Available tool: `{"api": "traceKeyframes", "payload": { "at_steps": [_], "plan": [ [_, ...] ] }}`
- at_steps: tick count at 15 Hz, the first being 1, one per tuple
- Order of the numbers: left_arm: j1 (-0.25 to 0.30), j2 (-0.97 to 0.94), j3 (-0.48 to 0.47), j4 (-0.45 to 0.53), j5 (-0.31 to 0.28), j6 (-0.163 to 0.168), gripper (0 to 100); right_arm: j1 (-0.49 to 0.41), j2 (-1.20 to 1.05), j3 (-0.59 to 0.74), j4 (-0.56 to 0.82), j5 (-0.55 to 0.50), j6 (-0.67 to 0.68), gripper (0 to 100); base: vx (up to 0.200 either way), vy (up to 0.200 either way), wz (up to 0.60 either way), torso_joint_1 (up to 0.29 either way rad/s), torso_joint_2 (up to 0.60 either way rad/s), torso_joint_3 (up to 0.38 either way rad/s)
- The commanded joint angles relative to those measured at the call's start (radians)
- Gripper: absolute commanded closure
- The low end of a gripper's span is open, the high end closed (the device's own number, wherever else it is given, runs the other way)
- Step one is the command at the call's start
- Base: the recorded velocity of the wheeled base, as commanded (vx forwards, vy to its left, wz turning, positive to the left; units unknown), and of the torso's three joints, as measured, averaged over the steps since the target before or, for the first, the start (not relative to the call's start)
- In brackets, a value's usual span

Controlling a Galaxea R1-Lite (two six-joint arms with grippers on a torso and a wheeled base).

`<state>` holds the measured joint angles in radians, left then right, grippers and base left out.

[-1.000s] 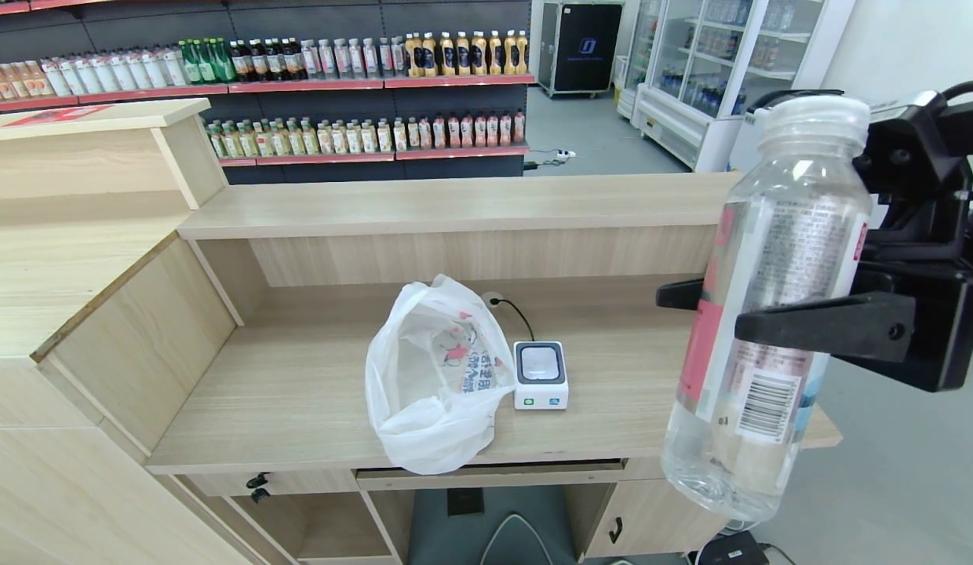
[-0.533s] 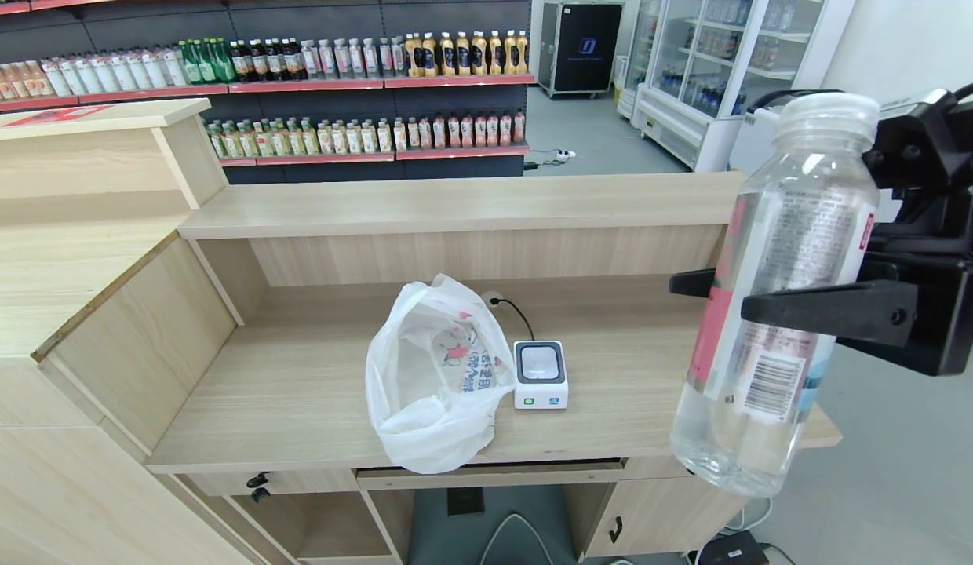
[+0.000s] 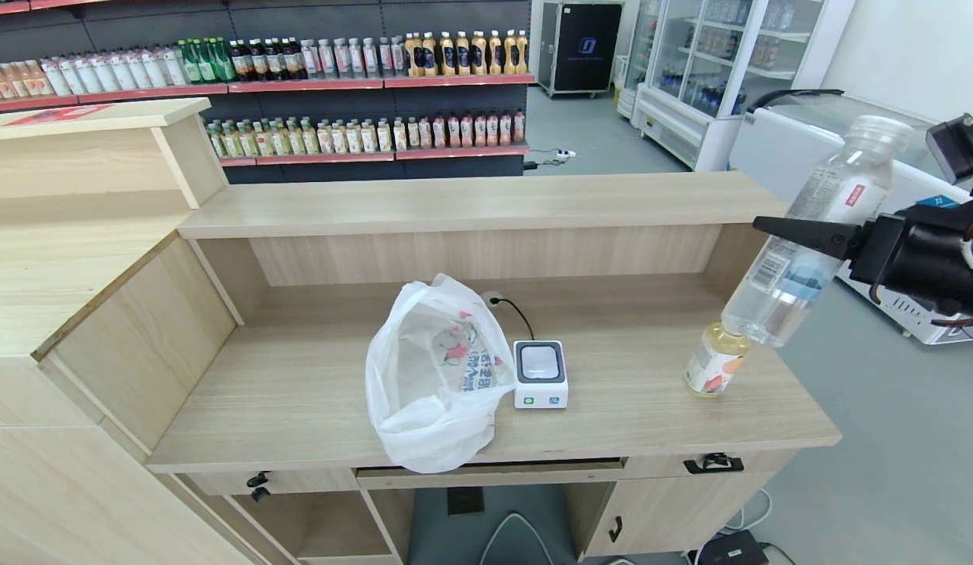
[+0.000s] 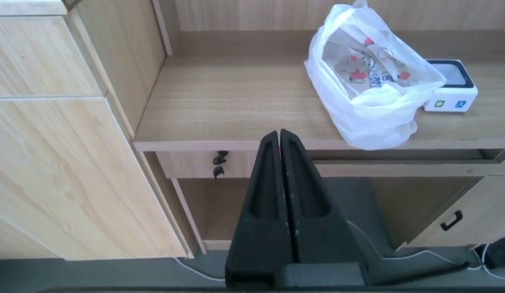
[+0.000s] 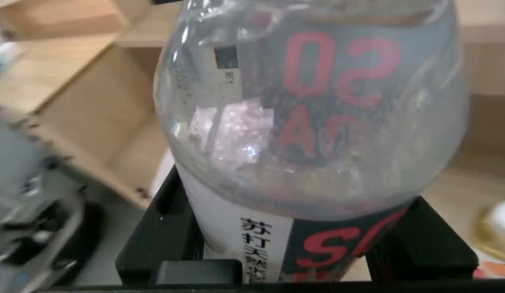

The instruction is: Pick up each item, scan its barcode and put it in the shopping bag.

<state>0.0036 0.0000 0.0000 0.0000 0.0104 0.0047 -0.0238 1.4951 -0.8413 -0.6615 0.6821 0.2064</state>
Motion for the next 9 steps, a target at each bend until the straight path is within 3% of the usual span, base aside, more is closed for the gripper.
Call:
{"api": "traceKeyframes", "payload": {
  "at_steps": [1,3,5,7,9],
  "plan": [
    [0.001,0.000,0.000,0.000,0.000,0.000,100,-0.022,0.051,-0.001,0.010,-0.220,-0.122,100,0.000,0.000,0.00,0.000,0.00,0.000],
    [0.001,0.000,0.000,0.000,0.000,0.000,100,-0.031,0.103,-0.007,-0.018,-0.262,-0.232,100,0.000,0.000,0.00,0.000,0.00,0.000],
    [0.001,0.000,0.000,0.000,0.000,0.000,100,-0.070,0.114,0.014,-0.009,-0.325,-0.436,100,0.000,0.000,0.00,0.000,0.00,0.000],
    [0.001,0.000,0.000,0.000,0.000,0.000,100,-0.134,0.136,0.028,-0.009,-0.319,-0.674,100,0.000,0.000,0.00,0.000,0.00,0.000],
    [0.001,0.000,0.000,0.000,0.000,0.000,100,-0.159,0.149,0.047,-0.026,-0.273,-0.777,100,0.000,0.000,0.00,0.000,0.00,0.000]
  ]
}}
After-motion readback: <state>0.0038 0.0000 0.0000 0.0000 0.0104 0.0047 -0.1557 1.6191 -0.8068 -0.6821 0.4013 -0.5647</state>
